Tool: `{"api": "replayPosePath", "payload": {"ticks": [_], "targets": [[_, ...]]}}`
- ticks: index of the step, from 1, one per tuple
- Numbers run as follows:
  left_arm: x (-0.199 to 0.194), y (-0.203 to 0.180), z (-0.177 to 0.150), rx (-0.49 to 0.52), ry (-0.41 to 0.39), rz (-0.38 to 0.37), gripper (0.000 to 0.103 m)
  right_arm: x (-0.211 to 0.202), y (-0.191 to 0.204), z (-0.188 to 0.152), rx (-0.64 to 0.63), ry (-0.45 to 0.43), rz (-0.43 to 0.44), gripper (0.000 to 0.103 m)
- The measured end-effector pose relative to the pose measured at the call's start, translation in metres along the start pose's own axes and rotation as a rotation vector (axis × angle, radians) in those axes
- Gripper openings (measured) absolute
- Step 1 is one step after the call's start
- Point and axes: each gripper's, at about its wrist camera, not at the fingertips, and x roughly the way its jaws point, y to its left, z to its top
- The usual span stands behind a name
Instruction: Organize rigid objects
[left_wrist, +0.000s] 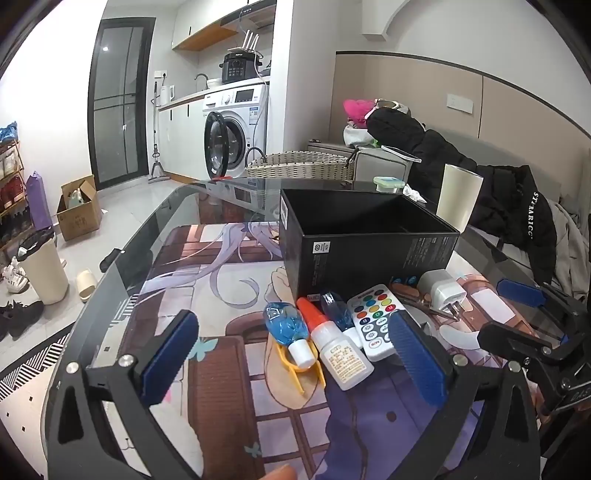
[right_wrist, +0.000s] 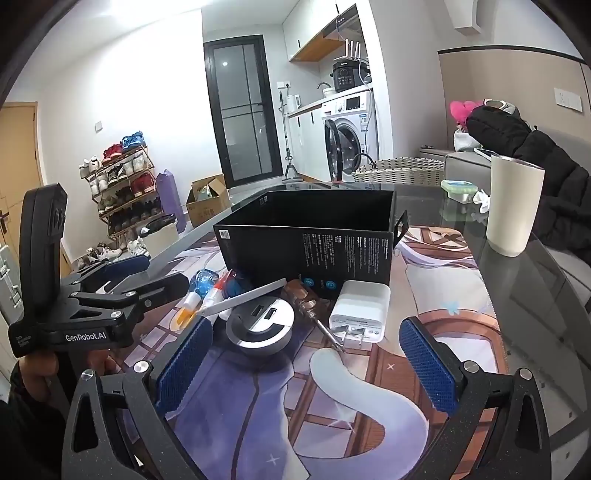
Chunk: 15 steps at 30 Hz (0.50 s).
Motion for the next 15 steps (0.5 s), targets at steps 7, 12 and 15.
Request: {"api": "replayPosePath", "payload": {"ticks": [7, 12, 15], "targets": [[-0.0007, 0.0008, 0.0006, -0.001, 0.000, 0.000, 0.103, -0.0005, -0.0001, 0.0008, 0.005, 0.000, 0.003, 0.103], [0.0004, 0.0000, 0.0004, -0.001, 0.001, -0.001, 0.103, 0.0001, 0.0002, 0.0003, 0.006, -0.001, 0.008, 0.103], [0.0006, 0.0002, 0.0005, -0.002, 0.002, 0.001, 0.103, 0.0003, 0.0001, 0.0004, 0.007, -0.002, 0.007, 0.103]]}}
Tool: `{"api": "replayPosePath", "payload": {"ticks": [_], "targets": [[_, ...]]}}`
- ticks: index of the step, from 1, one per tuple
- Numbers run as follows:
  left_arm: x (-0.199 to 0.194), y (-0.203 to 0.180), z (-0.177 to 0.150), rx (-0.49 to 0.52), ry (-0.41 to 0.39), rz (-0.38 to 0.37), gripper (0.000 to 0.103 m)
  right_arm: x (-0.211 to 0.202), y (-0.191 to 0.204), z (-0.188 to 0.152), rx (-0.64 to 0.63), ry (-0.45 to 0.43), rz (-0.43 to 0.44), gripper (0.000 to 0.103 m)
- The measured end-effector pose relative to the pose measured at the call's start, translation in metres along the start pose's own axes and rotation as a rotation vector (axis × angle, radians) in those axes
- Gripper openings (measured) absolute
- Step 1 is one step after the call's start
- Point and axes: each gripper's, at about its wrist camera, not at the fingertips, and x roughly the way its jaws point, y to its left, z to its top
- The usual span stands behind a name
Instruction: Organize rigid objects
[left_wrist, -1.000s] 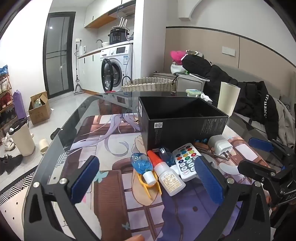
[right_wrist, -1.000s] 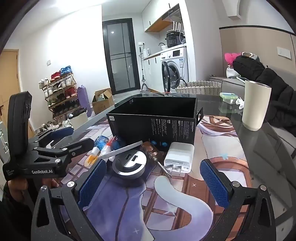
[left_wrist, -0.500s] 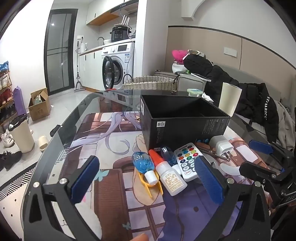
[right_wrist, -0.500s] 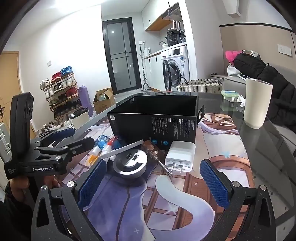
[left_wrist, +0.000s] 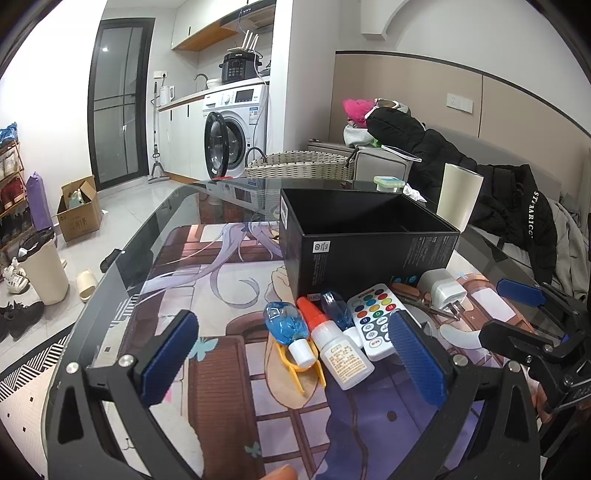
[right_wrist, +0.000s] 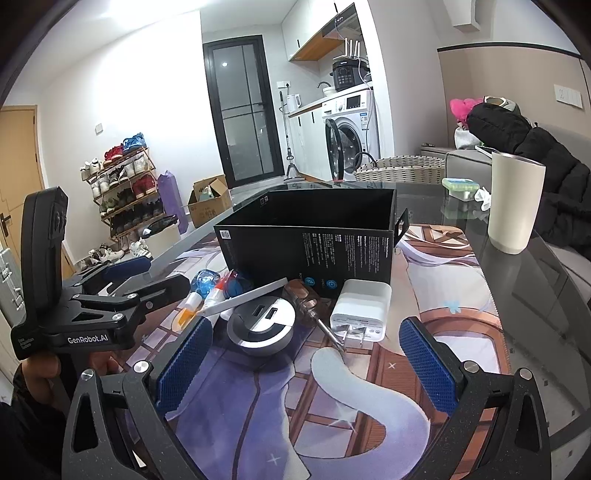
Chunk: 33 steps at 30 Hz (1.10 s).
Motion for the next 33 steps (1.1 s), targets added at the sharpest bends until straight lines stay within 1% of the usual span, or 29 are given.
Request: {"api": "replayPosePath", "payload": {"ticks": [33], "targets": [[-0.0001, 0.0013, -0.0005, 0.000, 0.001, 0.003, 0.103, -0.0016, -0.0030, 0.0006, 0.010, -0.005, 0.006, 0.103]]}}
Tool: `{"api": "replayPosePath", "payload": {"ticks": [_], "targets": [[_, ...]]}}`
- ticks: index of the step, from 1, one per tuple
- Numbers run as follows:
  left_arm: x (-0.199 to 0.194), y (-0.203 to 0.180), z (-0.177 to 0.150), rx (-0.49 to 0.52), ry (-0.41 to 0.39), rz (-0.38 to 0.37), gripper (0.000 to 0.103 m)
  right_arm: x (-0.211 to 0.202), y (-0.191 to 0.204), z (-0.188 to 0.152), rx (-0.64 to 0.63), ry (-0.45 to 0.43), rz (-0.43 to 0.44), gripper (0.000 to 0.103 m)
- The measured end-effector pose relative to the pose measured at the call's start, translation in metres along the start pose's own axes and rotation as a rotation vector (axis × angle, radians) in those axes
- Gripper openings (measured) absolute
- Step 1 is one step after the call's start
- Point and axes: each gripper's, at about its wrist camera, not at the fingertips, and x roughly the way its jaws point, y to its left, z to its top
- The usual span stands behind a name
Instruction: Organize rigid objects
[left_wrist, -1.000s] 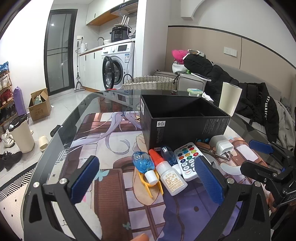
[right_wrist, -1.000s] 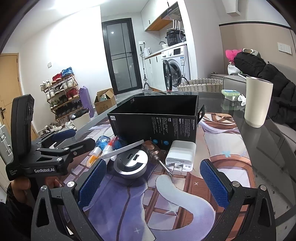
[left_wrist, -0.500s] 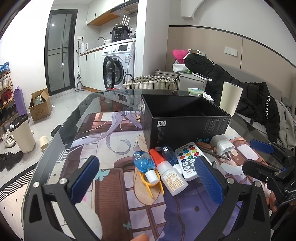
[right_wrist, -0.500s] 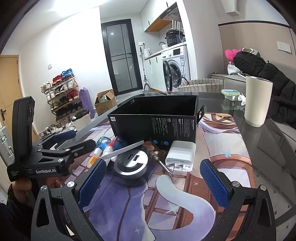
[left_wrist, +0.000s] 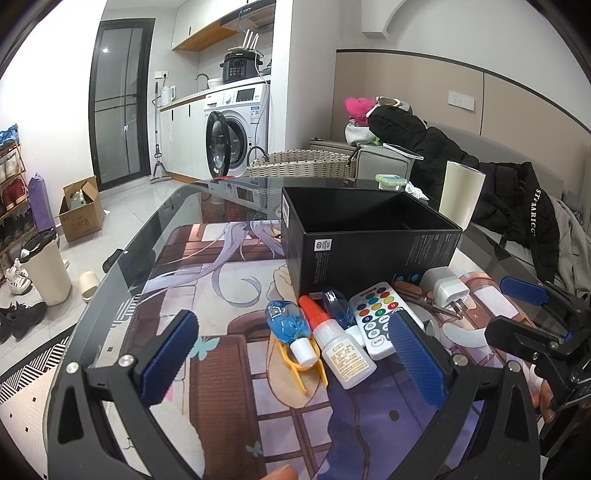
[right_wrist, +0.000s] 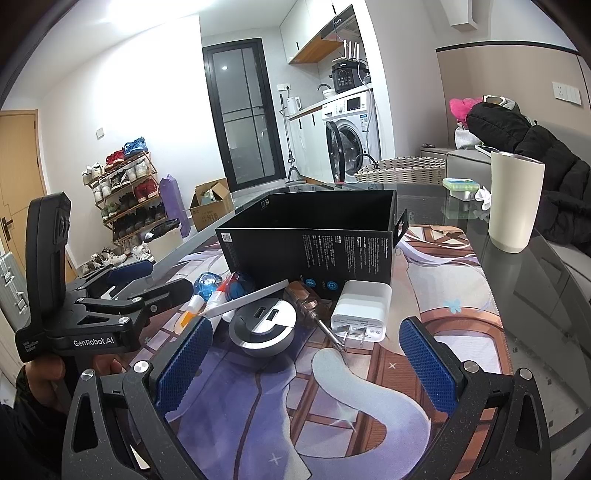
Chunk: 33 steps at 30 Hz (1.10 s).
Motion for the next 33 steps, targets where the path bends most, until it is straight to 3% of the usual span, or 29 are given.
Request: {"api": "replayPosePath", "payload": {"ticks": [21, 33], "targets": [[0.0005, 0.0027, -0.0019, 0.003, 0.019, 0.025, 0.103, -0.0012, 0.0086, 0.0008, -0.015, 0.004, -0.014, 0.103], [-0.0012, -0.0006, 0.0053, 0.032, 0.016, -0.005, 0.103, 0.0027, 0.0008, 0.0058, -0.001, 0.037, -0.001, 0.103]]}}
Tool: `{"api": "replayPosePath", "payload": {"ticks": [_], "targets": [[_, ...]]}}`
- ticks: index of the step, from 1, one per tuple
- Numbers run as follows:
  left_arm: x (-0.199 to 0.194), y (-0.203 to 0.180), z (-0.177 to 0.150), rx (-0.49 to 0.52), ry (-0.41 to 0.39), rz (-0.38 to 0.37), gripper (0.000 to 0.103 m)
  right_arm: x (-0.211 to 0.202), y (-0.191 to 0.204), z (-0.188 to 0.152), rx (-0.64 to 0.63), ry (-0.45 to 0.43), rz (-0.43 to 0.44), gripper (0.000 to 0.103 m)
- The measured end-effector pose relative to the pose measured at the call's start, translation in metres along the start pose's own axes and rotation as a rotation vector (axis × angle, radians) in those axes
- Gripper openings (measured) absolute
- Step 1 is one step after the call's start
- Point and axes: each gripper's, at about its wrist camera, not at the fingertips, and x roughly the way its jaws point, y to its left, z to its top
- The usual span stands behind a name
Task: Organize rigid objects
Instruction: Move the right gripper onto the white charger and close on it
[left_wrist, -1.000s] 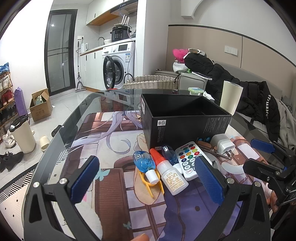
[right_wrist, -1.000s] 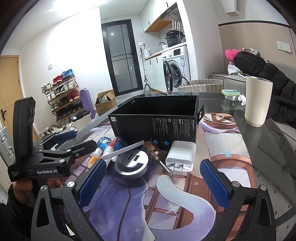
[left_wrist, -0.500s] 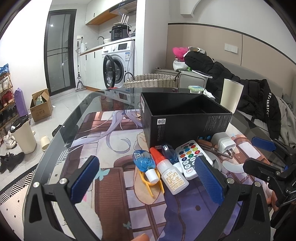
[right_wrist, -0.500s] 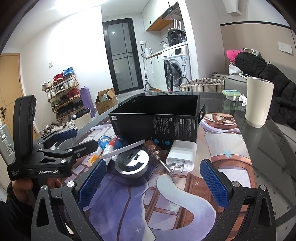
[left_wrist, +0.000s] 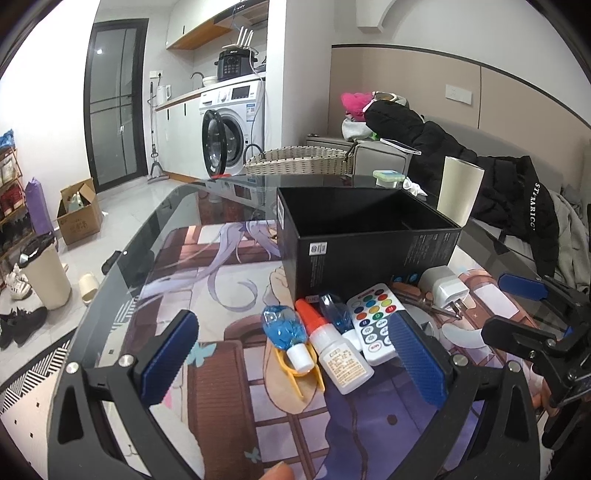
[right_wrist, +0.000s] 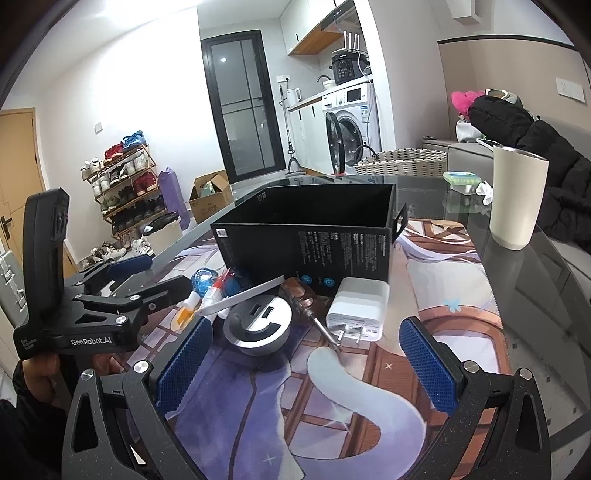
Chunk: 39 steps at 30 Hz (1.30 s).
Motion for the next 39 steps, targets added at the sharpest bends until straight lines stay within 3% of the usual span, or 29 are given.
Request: {"api": "replayPosePath", "payload": {"ticks": [13, 18, 26, 39], "targets": [[0.002, 0.007, 0.022, 0.051, 0.039, -0.011, 0.103, 0.007, -0.024, 0.026, -0.070, 0.124, -0.017, 0.103], [0.012, 0.016, 0.024, 0.038, 0.088, -0.016, 0.103, 0.019, -0.035, 0.036, -0.068, 0.174, -0.075, 0.103], [0.026, 0.028, 0.022, 0.018, 0.131, 0.034, 0.103, 0.049, -0.048, 0.041, -0.042, 0.283, -0.126, 0.103], [0.049, 0.033, 0.013, 0.016, 0.237, 0.029, 0.103, 0.072, -0.053, 0.038, -0.069, 0.355, -0.108, 0.103]]}}
